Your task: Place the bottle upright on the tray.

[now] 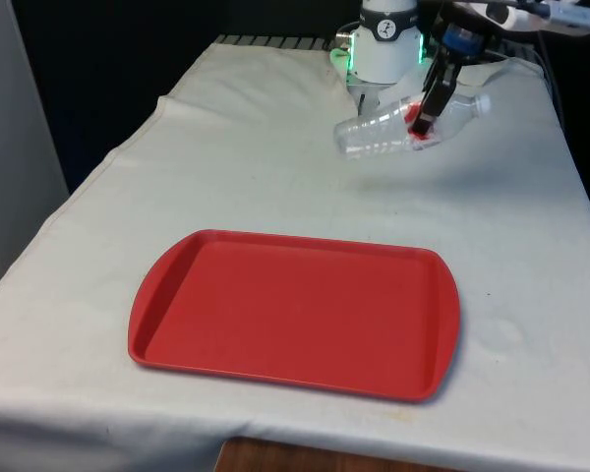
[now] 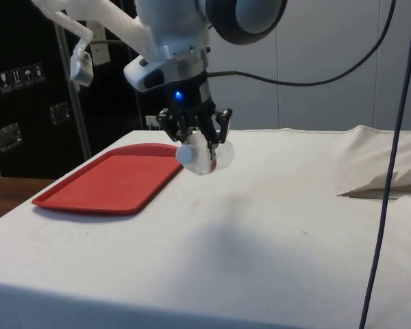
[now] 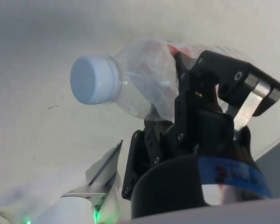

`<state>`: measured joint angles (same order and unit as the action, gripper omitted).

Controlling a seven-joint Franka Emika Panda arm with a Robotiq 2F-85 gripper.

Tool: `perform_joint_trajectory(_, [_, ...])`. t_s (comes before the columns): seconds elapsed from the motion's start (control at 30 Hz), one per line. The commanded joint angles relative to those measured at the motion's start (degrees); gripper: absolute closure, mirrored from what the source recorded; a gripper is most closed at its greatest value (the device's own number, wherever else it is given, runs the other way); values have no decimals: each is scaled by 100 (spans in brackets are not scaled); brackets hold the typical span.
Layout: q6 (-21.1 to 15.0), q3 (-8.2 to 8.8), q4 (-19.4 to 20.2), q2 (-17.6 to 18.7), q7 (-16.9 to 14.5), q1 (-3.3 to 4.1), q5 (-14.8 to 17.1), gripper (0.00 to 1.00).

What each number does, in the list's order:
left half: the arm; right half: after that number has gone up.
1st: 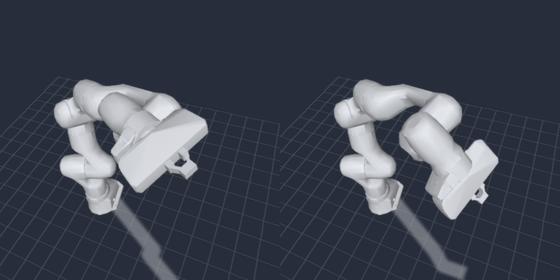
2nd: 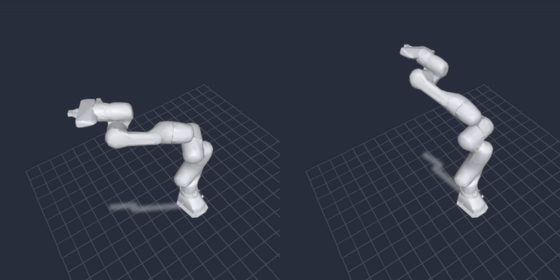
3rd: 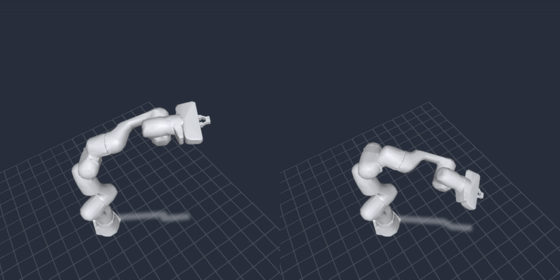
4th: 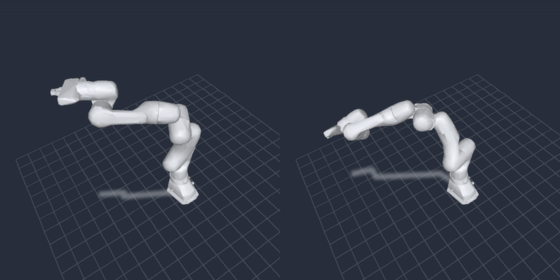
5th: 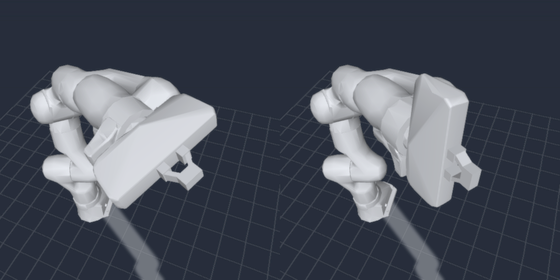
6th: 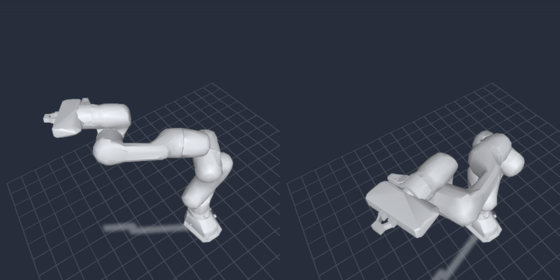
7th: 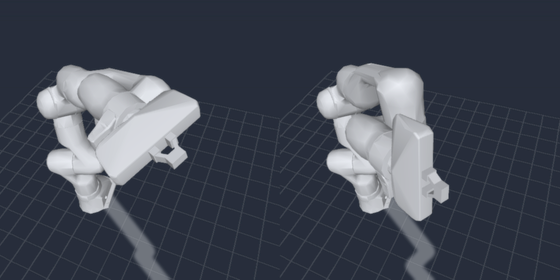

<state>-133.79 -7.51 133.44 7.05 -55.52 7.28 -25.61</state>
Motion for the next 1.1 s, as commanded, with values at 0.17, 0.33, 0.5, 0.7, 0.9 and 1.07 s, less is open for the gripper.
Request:
perform_joint_trajectory(0.17, [-264,23,29,6,-258,-46,298,66])
perform_joint_trajectory(0.33, [-418,63,17,29,-435,-57,487,66])
perform_joint_trajectory(0.5, [-584,92,11,57,-636,-74,699,66])
perform_joint_trajectory(0.7, [-739,126,23,74,-877,-80,968,66])
perform_joint_trajectory(0.9, [-848,160,34,63,-1192,-103,1295,66])
perform_joint_trajectory(1.07, [-917,195,29,69,-1455,-109,1576,66])
